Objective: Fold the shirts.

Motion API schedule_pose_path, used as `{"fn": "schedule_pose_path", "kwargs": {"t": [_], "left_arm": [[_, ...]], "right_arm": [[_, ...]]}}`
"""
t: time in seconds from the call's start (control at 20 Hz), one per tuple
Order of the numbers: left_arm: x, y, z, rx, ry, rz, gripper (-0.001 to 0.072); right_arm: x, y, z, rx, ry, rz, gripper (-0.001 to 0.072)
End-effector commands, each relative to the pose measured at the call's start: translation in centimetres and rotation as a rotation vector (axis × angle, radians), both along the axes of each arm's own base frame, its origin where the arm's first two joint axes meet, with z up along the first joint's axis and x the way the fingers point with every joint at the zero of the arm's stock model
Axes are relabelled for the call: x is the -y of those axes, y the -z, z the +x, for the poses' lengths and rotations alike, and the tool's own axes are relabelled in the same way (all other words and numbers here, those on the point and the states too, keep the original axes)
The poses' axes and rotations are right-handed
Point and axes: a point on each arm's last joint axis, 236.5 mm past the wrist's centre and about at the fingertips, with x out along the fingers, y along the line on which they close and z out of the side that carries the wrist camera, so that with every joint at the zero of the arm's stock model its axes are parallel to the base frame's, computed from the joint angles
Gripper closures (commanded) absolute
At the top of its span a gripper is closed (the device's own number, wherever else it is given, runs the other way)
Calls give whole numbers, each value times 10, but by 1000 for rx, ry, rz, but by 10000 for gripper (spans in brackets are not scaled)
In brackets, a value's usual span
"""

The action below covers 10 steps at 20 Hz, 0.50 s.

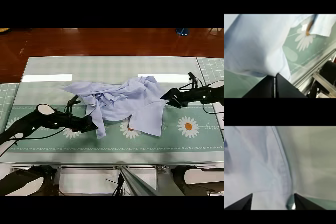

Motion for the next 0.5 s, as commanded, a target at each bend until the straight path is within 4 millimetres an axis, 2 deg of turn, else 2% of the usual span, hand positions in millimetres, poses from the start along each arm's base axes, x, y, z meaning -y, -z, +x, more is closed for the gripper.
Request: {"fn": "schedule_pose_path", "kwargs": {"t": [0.0,0.05,0.1,0.2,0.3,0.4,0.45], "left_arm": [[2,-17,4,54,0,-19,684],[3,-22,7,69,3,-24,684],[4,-28,12,87,5,-31,684],[3,-44,24,128,9,-44,684],[-1,-74,45,211,11,-66,684],[-10,-124,71,343,3,-93,685],[-16,-156,84,426,-6,-105,685]], "right_arm": [[-13,31,9,-28,18,-76,146],[-14,35,11,-22,12,-107,209],[-14,36,16,-2,10,-132,323],[-17,28,23,27,19,-130,674],[-14,-1,33,103,6,-137,689],[-9,-60,45,240,-24,-157,689],[-6,-101,50,331,-31,-174,689]]}}
